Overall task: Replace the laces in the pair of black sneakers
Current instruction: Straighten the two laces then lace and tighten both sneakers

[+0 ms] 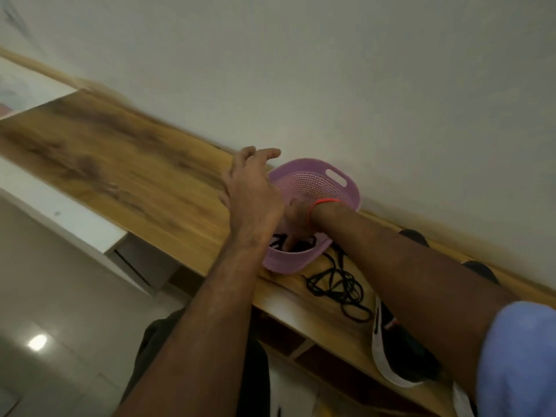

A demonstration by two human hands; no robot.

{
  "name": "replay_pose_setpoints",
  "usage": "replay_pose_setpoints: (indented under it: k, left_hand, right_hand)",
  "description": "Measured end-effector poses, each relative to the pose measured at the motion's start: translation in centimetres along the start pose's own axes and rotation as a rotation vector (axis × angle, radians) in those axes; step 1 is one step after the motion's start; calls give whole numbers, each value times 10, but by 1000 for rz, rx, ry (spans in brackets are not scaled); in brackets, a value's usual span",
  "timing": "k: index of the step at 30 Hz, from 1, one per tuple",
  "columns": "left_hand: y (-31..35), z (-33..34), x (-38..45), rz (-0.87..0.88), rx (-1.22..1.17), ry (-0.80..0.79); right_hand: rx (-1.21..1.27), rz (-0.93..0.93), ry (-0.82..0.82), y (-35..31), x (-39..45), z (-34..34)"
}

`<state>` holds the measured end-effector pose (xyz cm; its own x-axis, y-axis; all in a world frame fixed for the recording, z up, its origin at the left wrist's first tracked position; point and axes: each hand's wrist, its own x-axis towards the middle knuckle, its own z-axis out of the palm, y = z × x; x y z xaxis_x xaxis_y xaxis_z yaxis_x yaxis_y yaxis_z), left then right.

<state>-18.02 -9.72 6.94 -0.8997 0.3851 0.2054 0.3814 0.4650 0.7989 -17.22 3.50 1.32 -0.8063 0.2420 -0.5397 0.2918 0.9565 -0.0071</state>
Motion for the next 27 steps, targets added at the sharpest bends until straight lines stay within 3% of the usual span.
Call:
replay_pose_setpoints:
  k: [5, 11, 15, 20, 27]
  left_hand:
    - [-2, 0, 3, -2, -34, -1]
    - [1, 12, 0, 118, -161, -64]
    - [18, 18, -9, 178, -312, -115]
    - [54, 36, -48, 182, -589, -507]
    - [89, 106, -141, 167, -748, -861]
  right_hand:
    - [-34, -17, -87, -4, 14, 17]
    - [285, -73, 259, 7, -9, 4]
    - [768, -92, 428, 33, -75, -20]
    - [1399, -87, 647, 79, -193, -26]
    - [1602, 118, 900, 130, -308, 53]
